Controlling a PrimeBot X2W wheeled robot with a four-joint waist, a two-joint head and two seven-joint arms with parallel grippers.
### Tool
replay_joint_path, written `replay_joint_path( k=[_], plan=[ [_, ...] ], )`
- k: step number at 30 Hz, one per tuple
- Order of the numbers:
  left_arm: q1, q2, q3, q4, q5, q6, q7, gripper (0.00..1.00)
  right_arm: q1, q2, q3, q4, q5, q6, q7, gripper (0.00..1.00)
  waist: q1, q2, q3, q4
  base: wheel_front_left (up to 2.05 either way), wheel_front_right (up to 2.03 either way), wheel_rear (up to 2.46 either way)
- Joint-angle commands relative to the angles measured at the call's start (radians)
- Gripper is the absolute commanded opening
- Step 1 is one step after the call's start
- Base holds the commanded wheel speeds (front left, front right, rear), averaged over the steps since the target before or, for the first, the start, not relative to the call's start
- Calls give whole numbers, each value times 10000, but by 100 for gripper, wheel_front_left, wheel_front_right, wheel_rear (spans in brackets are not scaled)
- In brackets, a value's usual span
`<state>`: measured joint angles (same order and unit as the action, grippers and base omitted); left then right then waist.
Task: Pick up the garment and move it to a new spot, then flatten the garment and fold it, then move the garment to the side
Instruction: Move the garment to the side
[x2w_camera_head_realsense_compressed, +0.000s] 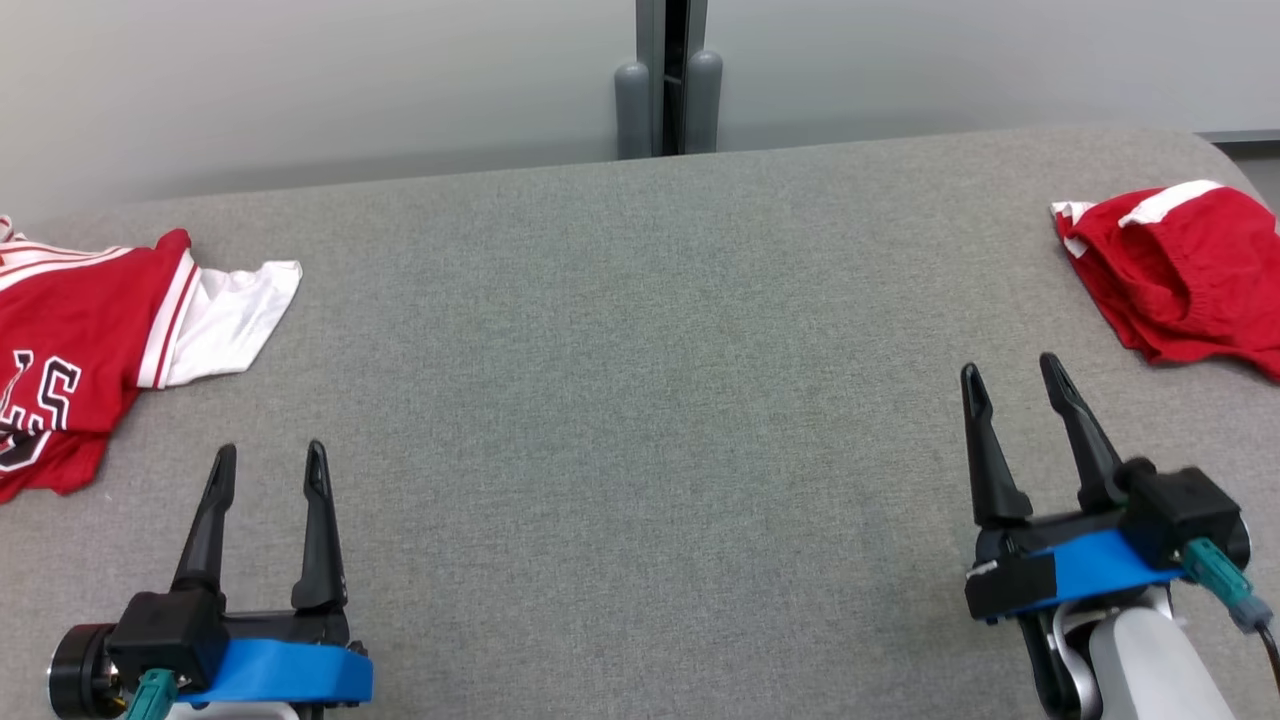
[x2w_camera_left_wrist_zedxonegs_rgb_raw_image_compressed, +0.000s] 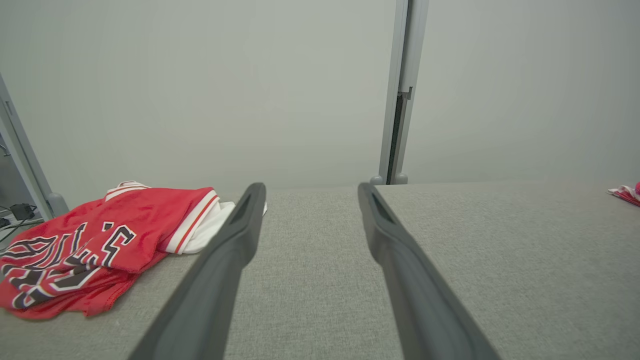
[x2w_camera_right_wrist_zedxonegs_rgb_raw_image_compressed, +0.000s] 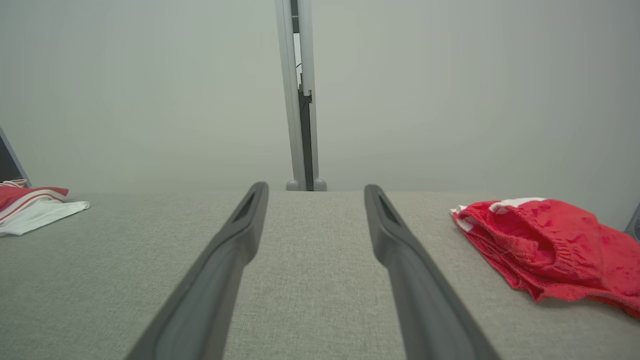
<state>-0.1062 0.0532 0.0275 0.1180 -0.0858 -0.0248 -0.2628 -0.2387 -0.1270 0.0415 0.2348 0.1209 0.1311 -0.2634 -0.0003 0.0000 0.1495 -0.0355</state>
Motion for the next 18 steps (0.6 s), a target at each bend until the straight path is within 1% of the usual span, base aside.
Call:
replay_joint_path(
  k=[1, 7, 18],
  plan=[
    [201, 12, 48, 14, -18, 53, -26, 100, 345, 134, -136, -188, 46, -8, -13, 100, 3, 0, -114, -43, 0, 0, 0],
    [504, -1, 76, 24, -37, 51, -26, 100, 1255, 508, -543, -659, 54, -8, -14, 100, 3, 0, -331, -22, 0, 0, 0],
    [694, -8, 14, 117, -85, 77, -26, 100, 1839, 710, -715, -854, -117, -8, -14, 100, 3, 0, -523, 2, 0, 0, 0]
  ],
)
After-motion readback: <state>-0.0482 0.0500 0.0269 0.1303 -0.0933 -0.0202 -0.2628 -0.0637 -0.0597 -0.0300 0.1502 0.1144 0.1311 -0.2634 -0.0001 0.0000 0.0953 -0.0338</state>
